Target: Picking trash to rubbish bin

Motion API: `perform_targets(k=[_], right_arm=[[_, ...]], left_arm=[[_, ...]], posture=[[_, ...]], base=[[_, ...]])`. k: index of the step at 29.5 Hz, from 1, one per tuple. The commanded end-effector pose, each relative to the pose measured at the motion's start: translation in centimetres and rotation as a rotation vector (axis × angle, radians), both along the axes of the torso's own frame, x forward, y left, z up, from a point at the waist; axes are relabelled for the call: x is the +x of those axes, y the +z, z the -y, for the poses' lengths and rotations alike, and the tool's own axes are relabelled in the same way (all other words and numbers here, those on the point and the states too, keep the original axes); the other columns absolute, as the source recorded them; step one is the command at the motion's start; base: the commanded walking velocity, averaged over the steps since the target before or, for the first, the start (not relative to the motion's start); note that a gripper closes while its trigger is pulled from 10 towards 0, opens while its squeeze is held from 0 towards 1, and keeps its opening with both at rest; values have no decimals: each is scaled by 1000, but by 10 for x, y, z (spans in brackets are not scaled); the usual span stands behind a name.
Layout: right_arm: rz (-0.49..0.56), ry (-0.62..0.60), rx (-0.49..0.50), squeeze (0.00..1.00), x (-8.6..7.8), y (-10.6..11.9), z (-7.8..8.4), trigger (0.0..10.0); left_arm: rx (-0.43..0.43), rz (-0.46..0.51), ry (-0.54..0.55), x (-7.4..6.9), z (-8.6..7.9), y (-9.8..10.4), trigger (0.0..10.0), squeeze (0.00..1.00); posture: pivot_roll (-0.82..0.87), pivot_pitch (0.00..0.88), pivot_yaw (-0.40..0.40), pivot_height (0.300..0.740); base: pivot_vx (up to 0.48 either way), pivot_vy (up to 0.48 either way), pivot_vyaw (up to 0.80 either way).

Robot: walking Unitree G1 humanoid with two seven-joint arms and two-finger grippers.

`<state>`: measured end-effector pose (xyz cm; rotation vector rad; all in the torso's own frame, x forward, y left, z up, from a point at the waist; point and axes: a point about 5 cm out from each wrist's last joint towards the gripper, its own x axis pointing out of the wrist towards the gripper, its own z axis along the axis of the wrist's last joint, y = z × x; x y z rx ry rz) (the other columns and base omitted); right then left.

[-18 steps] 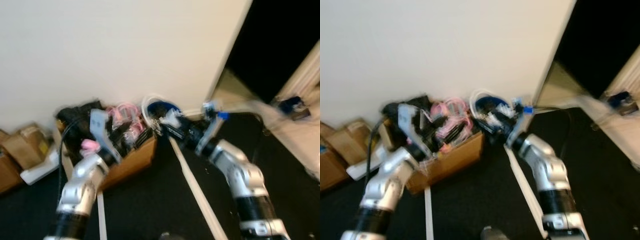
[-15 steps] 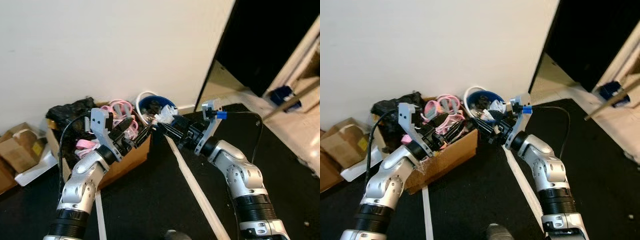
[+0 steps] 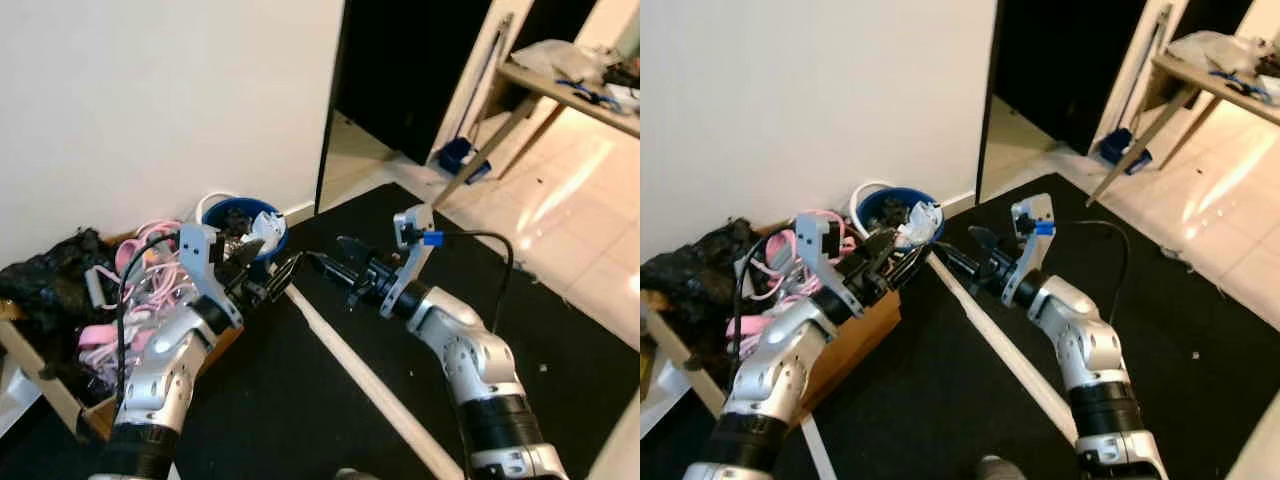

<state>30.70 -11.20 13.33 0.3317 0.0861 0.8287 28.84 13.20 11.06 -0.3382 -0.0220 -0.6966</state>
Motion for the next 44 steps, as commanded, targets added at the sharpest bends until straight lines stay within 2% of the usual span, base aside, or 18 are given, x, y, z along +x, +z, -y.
perform_targets(k=[1, 8, 14, 16, 18, 23, 24, 26, 30, 32, 38, 43, 44], right_arm=[[7, -26, -6, 0, 0, -1, 9, 10000], [7, -23, 2, 0, -1, -1, 11, 10000], [37, -49, -32, 0, -5, -2, 16, 10000], [40, -59, -25, 0, -9, -2, 20, 10000], [32, -98, -19, 0, -20, -4, 34, 10000], [23, -135, -26, 0, -35, -8, 45, 10000], [15, -143, -42, 0, -44, -12, 48, 10000], [-3, -142, -44, 0, -48, -17, 50, 10000], [27, -155, -96, 0, -37, -20, 53, 10000], [48, -186, -103, 0, -29, -13, 61, 10000], [42, -202, -118, 0, -32, -14, 64, 10000], [38, -185, -127, 0, -32, -16, 60, 10000], [42, -186, -129, 0, -31, -17, 59, 10000]], left_arm=[[21, 24, -9, 1, 3, 2, 10000, 0], [32, 29, 4, 1, 3, 1, 10000, 0], [47, 39, 32, -1, -2, -1, 10000, 0], [48, 44, 60, -6, -7, -3, 10000, 0], [33, 33, 114, -18, -14, -10, 10000, 0], [25, 18, 175, -28, -21, -14, 10000, 0], [3, -1, 192, -33, -23, -17, 10000, 0], [-5, -9, 191, -33, -22, -18, 10000, 0], [40, 18, 181, -25, -22, -18, 10000, 0], [66, 20, 166, -25, -19, -19, 10000, 0], [43, 26, 155, -29, -14, -14, 10000, 0], [30, 50, 144, -24, -11, -4, 10000, 0], [2, 53, 160, -21, -12, -2, 10000, 0]], posture=[[-3, 0, 13, 740], [4, 0, 15, 740], [3, 0, 12, 740], [6, 0, 6, 740], [5, 0, -6, 740], [5, 0, -10, 740], [6, 0, -8, 740], [8, 0, -8, 740], [0, 0, -9, 740], [4, 0, -18, 740], [10, 0, -15, 740], [16, 0, -13, 740], [19, 0, -11, 740]], base=[[0, 0, -800], [0, 0, -800], [0, 0, -800], [0, 0, -800], [0, 0, -800], [0, 0, -800], [0, 0, -800], [0, 0, -800], [0, 0, -800], [0, 0, -800], [0, 0, -800], [0, 0, -800], [0, 0, -800]])
